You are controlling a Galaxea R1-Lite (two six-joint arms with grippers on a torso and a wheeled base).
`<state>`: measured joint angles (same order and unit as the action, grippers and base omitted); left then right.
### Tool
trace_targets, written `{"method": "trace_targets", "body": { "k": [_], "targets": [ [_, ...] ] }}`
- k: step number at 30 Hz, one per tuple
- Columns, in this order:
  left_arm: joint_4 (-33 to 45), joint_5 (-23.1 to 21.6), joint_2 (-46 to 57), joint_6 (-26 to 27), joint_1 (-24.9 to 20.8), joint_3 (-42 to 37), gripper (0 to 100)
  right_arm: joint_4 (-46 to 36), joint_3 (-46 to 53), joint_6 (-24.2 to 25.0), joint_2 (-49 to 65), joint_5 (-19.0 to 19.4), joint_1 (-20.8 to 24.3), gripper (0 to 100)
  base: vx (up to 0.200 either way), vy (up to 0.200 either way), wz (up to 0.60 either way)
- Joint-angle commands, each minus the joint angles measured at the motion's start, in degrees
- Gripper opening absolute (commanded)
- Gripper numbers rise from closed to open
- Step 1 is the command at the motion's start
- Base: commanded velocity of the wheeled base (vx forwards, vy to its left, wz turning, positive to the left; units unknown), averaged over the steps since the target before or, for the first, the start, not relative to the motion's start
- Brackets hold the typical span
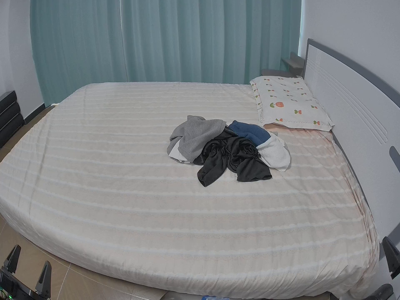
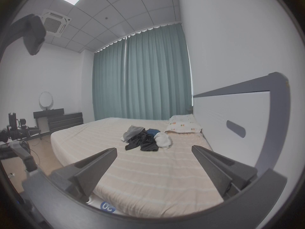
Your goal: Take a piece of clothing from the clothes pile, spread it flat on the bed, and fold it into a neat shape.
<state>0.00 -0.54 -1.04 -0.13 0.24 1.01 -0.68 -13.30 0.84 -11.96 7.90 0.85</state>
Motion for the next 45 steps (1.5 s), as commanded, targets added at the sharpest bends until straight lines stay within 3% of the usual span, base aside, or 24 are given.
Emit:
{"method": "trace_targets", "body": {
  "k": [1,4,7,8,10,13,15,24,27,33,45],
  "targets": [
    [0.0,0.01,0.77,-0.04,0.02,-1.01,100,4.29,-6.04,2.15,-31.37,4.67,3.72,100,0.0,0.0,0.0],
    [0.0,0.01,0.77,-0.04,0.02,-1.01,100,8.59,-6.74,2.32,-39.72,4.41,5.65,100,0.0,0.0,0.0],
    [0.0,0.01,0.77,-0.04,0.02,-1.01,100,20.63,-8.85,3.11,-58.62,3.35,8.29,100,0.0,0.0,0.0],
    [0.0,0.01,0.77,-0.04,0.02,-1.01,100,20.63,-8.85,3.11,-58.62,3.35,8.29,100,0.0,0.0,0.0],
    [0.0,0.01,0.77,-0.04,0.02,-1.01,100,28.72,-12.63,5.31,-73.03,0.71,10.84,100,0.0,0.0,0.0],
    [0.0,0.01,0.77,-0.04,0.02,-1.01,100,31.8,-17.37,8.74,-82.26,-2.45,13.47,100,0.0,0.0,0.0],
    [0.0,0.01,0.77,-0.04,0.02,-1.01,100,33.11,-24.49,13.57,-92.19,-5.88,15.67,100,0.0,0.0,0.0],
    [0.0,0.01,0.77,-0.04,0.02,-1.01,100,31.27,-51.65,19.64,-119.44,-12.73,17.52,100,0.0,0.0,0.0],
    [0.0,0.01,0.77,-0.04,0.02,-1.01,100,26.35,-62.11,21.75,-125.85,-13.79,16.99,100,0.0,0.0,0.0],
    [0.0,0.01,0.77,-0.04,0.02,-1.01,100,15.8,-80.13,30.8,-134.73,-15.81,17.43,100,0.0,0.0,0.0],
    [0.0,0.01,0.77,-0.04,0.02,-1.01,100,8.68,-98.32,32.29,-146.07,-21.96,14.79,100,0.0,0.0,0.0]
  ]
}}
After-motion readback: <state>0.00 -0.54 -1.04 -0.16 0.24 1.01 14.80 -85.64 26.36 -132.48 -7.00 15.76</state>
